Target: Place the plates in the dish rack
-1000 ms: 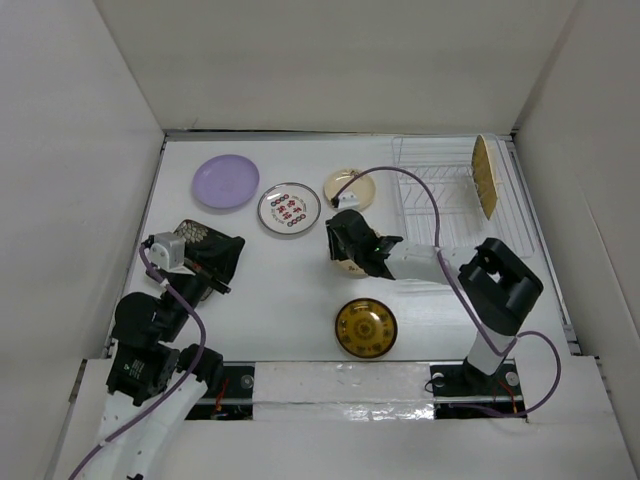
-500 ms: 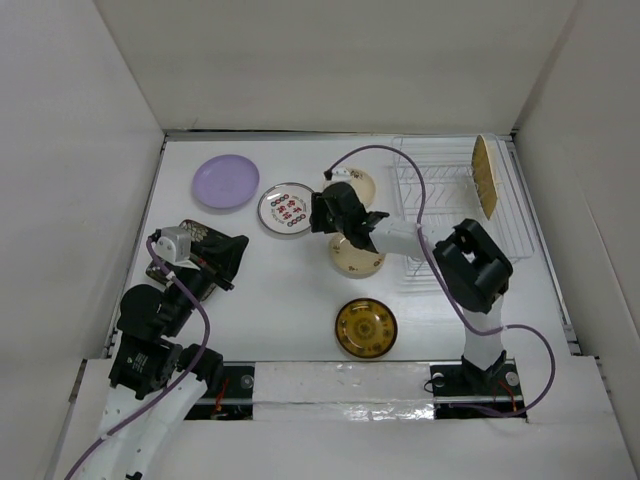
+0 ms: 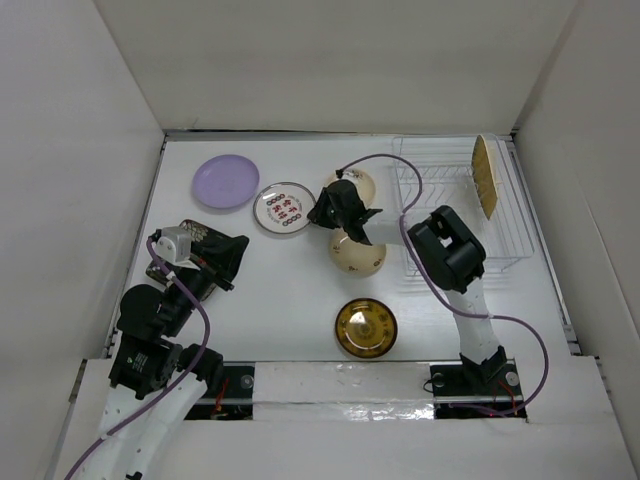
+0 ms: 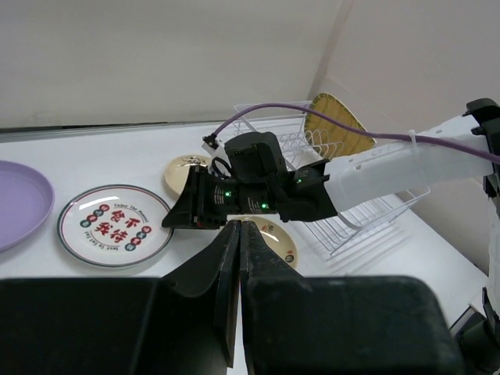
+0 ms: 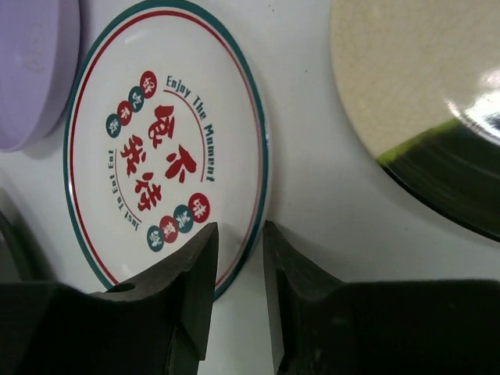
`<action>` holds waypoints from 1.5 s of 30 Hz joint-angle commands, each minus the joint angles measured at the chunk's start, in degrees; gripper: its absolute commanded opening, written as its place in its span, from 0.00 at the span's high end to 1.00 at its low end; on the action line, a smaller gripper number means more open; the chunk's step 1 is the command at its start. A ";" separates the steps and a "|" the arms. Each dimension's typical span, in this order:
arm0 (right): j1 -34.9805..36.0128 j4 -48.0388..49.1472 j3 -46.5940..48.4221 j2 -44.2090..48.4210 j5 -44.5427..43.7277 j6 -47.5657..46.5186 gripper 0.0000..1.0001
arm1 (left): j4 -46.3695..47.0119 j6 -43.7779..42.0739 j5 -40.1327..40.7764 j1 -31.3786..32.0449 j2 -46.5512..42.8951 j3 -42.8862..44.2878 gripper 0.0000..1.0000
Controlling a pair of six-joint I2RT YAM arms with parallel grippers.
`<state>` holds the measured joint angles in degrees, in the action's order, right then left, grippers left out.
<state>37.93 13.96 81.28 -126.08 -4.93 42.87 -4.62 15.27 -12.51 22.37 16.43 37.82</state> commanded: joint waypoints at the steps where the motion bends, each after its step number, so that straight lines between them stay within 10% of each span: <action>1: -0.32 7.13 -0.85 -1.10 4.31 6.25 0.72 | 1.90 -0.41 -1.02 -0.31 -0.25 0.23 1.00; 4: -0.32 8.71 -3.22 0.92 3.62 7.22 1.00 | 1.81 -0.41 -1.20 -0.31 -0.34 0.23 1.00; 13: -0.32 19.18 -18.07 21.14 -2.27 2.83 1.00 | 2.07 -0.33 -1.37 -0.31 -1.57 0.15 0.99; 25: -18.31 4.15 -26.43 54.97 -27.31 -25.01 1.00 | 2.34 -0.68 -1.02 1.01 -8.16 0.32 0.96; 45: -20.00 24.53 -18.61 38.99 -49.03 -93.39 1.00 | 1.90 -1.12 1.26 4.52 -14.32 0.76 0.95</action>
<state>16.91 26.70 59.13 -86.67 -50.35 -36.49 -4.60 14.87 -11.77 26.28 3.09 37.82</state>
